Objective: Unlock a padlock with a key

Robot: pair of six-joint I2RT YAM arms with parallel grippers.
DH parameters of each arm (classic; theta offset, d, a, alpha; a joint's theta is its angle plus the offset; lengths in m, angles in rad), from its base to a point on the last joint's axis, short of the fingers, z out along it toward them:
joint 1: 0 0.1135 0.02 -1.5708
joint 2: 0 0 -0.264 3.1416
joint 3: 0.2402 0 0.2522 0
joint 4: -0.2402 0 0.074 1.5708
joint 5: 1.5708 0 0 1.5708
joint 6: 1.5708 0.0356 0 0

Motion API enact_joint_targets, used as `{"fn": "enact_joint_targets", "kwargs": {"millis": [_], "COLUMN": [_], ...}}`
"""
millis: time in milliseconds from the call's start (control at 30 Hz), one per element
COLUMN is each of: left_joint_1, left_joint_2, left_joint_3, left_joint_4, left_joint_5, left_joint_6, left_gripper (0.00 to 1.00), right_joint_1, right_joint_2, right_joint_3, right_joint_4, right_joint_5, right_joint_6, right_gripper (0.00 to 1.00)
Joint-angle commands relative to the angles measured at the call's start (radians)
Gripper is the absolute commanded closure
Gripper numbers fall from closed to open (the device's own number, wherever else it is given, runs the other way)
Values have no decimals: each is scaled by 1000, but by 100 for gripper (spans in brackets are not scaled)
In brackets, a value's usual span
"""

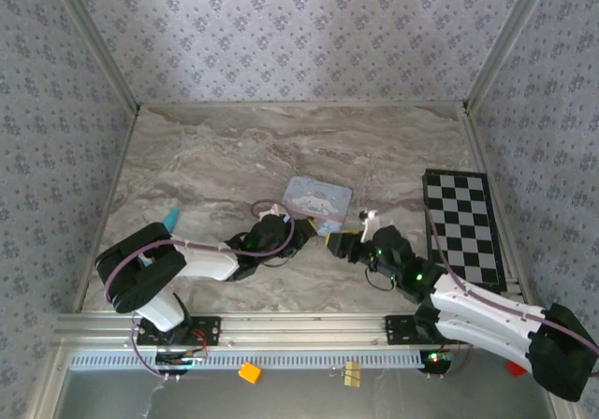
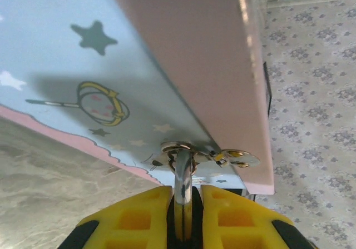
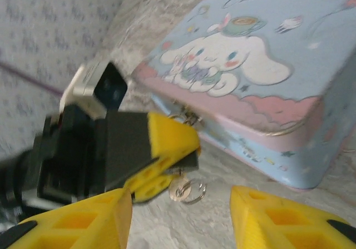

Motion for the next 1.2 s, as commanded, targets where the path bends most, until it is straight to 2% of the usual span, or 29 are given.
{"fn": "enact_joint_targets", "kwargs": {"millis": [0, 167, 233, 333, 600, 767, 1167], "left_joint_1": [7, 9, 10, 12, 13, 15, 16], "left_joint_2": [-31, -45, -57, -78, -183, -234, -249], "left_joint_3": [-22, -38, -43, -47, -55, -63, -81], "left_joint_4": [30, -3, -16, -33, -169, -229, -212], "left_joint_5": [5, 11, 14, 24, 8, 2, 0], "left_joint_6": [15, 6, 1, -5, 18, 36, 25], "left_gripper": [100, 100, 100, 100, 100, 100, 100], "right_joint_1": [108, 317, 331, 338, 387, 409, 425], "right_joint_2": [63, 252, 318, 395, 592, 714, 829], "right_joint_3": [-107, -91, -108, -102, -68, -41, 14], "right_joint_4": [273, 494, 606, 673, 779, 917, 1004], "right_joint_5": [139, 307, 292, 288, 445, 522, 566], "right_joint_6": [-334, -692, -746, -781, -876, -935, -989], "right_gripper": [49, 45, 44, 44, 48, 49, 60]}}
